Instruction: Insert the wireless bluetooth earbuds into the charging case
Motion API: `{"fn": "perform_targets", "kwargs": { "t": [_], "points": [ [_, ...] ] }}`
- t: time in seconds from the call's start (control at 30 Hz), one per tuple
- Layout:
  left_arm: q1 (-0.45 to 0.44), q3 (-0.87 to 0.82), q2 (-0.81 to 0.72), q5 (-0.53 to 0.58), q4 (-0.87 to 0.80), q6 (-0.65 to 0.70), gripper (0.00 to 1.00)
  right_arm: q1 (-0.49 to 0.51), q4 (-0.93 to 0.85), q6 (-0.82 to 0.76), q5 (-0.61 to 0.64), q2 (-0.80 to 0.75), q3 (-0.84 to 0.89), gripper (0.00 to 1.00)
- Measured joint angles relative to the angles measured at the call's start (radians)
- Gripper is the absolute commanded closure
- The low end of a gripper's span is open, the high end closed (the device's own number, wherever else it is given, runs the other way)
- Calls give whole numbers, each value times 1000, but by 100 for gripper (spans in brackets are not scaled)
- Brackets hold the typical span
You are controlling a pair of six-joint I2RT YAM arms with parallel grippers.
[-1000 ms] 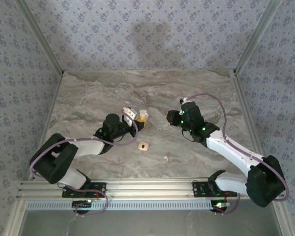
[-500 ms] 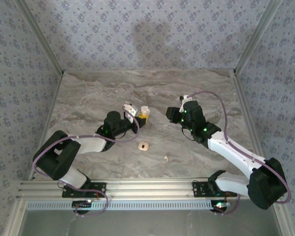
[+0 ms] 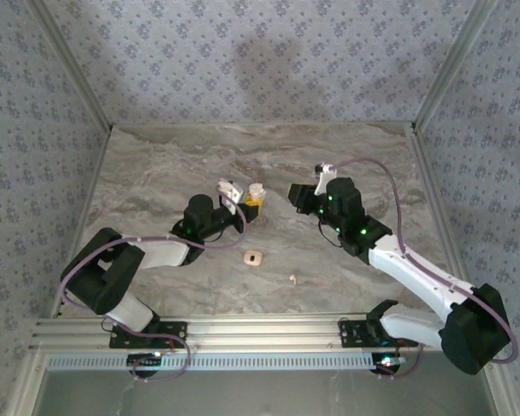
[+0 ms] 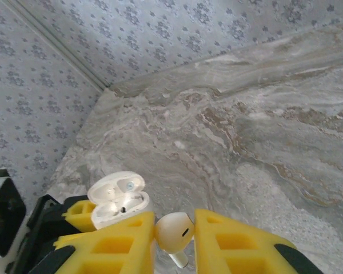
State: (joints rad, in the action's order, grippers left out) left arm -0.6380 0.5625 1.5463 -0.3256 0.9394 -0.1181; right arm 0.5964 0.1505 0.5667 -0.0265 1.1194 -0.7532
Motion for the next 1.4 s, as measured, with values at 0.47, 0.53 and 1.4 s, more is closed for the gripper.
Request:
{"fn": "perform_targets", "kwargs": {
  "t": [0.47,0.53,1.4],
  "points": [
    [0,2,1,-42,63,3,92,37,106,-27,-61,11,0,75],
    [0,2,1,-56,68,5,92,45,129,-34,-75,19,0,75],
    [0,2,0,-116,120,47,91,98,251,-71,-150,160,-44,76]
  ]
}}
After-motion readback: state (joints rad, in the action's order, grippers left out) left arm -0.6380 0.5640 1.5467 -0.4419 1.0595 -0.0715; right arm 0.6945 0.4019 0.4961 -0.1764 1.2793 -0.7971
